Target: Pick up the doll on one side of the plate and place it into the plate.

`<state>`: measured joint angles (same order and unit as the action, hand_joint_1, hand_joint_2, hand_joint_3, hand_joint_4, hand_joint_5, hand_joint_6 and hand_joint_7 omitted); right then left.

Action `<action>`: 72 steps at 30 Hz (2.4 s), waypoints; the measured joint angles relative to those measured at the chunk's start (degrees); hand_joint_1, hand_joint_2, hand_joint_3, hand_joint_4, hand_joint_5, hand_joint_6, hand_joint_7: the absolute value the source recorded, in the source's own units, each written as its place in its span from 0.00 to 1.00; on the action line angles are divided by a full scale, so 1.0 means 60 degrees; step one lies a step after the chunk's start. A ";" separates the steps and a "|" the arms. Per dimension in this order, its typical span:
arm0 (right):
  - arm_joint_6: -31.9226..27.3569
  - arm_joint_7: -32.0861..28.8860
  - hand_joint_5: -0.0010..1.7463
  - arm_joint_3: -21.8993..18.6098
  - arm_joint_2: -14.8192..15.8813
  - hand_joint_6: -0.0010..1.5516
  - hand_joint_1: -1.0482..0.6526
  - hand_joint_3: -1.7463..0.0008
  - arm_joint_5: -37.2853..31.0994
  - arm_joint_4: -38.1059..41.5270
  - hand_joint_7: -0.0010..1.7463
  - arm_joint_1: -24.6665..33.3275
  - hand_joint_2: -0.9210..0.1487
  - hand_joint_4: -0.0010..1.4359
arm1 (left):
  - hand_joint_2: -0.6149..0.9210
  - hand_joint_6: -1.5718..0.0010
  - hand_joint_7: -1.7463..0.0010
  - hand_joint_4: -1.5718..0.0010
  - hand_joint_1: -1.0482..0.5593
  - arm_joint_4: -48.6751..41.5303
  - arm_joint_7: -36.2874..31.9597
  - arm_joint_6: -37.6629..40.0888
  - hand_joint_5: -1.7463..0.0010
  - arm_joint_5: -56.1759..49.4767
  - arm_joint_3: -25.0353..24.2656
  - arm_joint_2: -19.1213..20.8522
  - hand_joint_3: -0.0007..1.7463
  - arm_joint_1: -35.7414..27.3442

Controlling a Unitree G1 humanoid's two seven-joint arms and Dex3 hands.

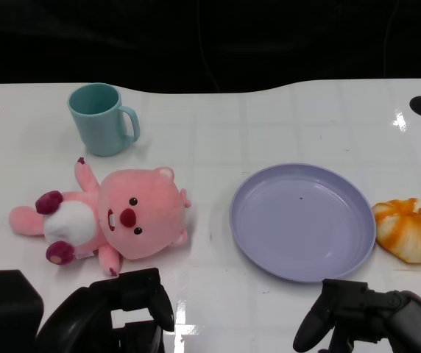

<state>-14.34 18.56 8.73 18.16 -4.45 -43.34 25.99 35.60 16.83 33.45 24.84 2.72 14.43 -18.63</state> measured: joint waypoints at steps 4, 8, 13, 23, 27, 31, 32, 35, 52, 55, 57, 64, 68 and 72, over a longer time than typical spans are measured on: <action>-0.0002 0.0000 0.88 0.0004 0.0000 0.40 0.57 0.44 -0.0001 0.0004 0.70 -0.0004 0.30 0.45 | 0.64 0.50 0.04 0.42 0.53 -0.0086 0.0001 -0.0009 0.00 -0.0007 -0.0001 0.0003 0.86 0.0007; -0.0009 -0.0008 0.88 0.0022 -0.0001 0.40 0.56 0.44 -0.0016 0.0004 0.70 -0.0007 0.30 0.46 | 0.64 0.49 0.04 0.42 0.54 -0.0113 0.0002 -0.0008 0.00 -0.0003 -0.0002 0.0011 0.86 0.0010; -0.0009 -0.0007 0.88 0.0026 0.0000 0.40 0.57 0.43 -0.0019 0.0004 0.70 -0.0008 0.30 0.46 | 0.64 0.49 0.05 0.42 0.54 -0.0113 0.0000 -0.0007 0.00 -0.0003 -0.0002 0.0011 0.86 0.0012; -0.0009 -0.0006 0.88 0.0025 0.0000 0.40 0.56 0.43 -0.0014 0.0002 0.70 -0.0009 0.30 0.45 | 0.63 0.50 0.05 0.43 0.54 -0.0113 0.0000 -0.0007 0.00 0.0011 -0.0003 0.0011 0.85 0.0014; -0.0020 -0.0006 0.87 0.0026 0.0000 0.40 0.56 0.44 -0.0015 -0.0004 0.69 -0.0009 0.30 0.46 | 0.64 0.50 0.08 0.44 0.54 -0.0113 -0.0001 -0.0006 0.00 0.0066 -0.0044 -0.0005 0.83 0.0014; -0.0048 -0.0006 0.87 0.0030 0.0000 0.40 0.56 0.44 -0.0022 -0.0013 0.69 -0.0010 0.29 0.46 | 0.67 0.52 0.17 0.48 0.55 -0.0113 -0.0020 -0.0006 0.02 0.0140 -0.0142 -0.0198 0.79 0.0012; -0.0065 -0.0006 0.87 0.0031 0.0000 0.40 0.56 0.44 -0.0021 -0.0022 0.69 -0.0010 0.29 0.45 | 0.66 0.52 0.19 0.49 0.55 -0.0113 -0.0084 -0.0006 0.03 0.0137 -0.0150 -0.0251 0.79 0.0009; -0.0120 -0.0006 0.88 0.0033 0.0000 0.40 0.56 0.44 -0.0021 -0.0062 0.69 -0.0011 0.30 0.46 | 0.64 0.55 0.26 0.53 0.52 -0.0113 -0.0238 -0.0032 0.06 0.0121 -0.0219 -0.0450 0.80 0.0001; -0.0179 -0.0011 0.88 0.0162 -0.0006 0.41 0.56 0.42 -0.0077 -0.0111 0.69 -0.0043 0.32 0.46 | 0.99 0.79 0.67 0.88 0.37 -0.0990 -0.0212 -0.4341 0.35 -0.2417 -0.0398 -0.0409 0.14 -0.0037; -0.0183 -0.0013 0.88 0.0194 -0.0007 0.41 0.56 0.42 -0.0097 -0.0111 0.69 -0.0070 0.32 0.46 | 1.00 0.81 0.73 0.90 0.34 -0.1225 -0.0217 -0.5158 0.43 -0.3170 -0.0439 -0.0202 0.12 0.0003; -0.0195 -0.0014 0.88 0.0217 -0.0007 0.41 0.56 0.42 -0.0128 -0.0114 0.69 -0.0088 0.32 0.46 | 1.00 0.79 0.81 0.89 0.31 -0.1325 -0.0237 -0.5504 0.51 -0.3590 -0.0489 -0.0109 0.12 0.0032; -0.0290 -0.0017 0.87 0.0320 -0.0009 0.41 0.57 0.41 -0.0185 -0.0118 0.69 -0.0152 0.32 0.46 | 1.00 0.80 0.88 0.94 0.24 -0.1536 -0.0820 -0.6484 0.57 -0.5687 -0.0785 0.0319 0.12 0.0486; -0.0359 -0.0018 0.87 0.0350 -0.0010 0.41 0.58 0.41 -0.0185 -0.0119 0.69 -0.0186 0.32 0.46 | 1.00 0.80 0.91 0.97 0.22 -0.1499 -0.1046 -0.6489 0.56 -0.6655 -0.0934 0.0449 0.10 0.0748; -0.0362 -0.0018 0.87 0.0360 -0.0011 0.41 0.58 0.41 -0.0186 -0.0118 0.69 -0.0209 0.33 0.46 | 1.00 0.82 0.93 1.00 0.24 -0.1338 -0.1061 -0.6152 0.60 -0.7508 -0.1052 0.0740 0.06 0.0873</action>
<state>-16.52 18.45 10.90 18.10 -5.57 -44.05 24.74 27.58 10.46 -3.46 -20.21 -3.59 18.86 -13.39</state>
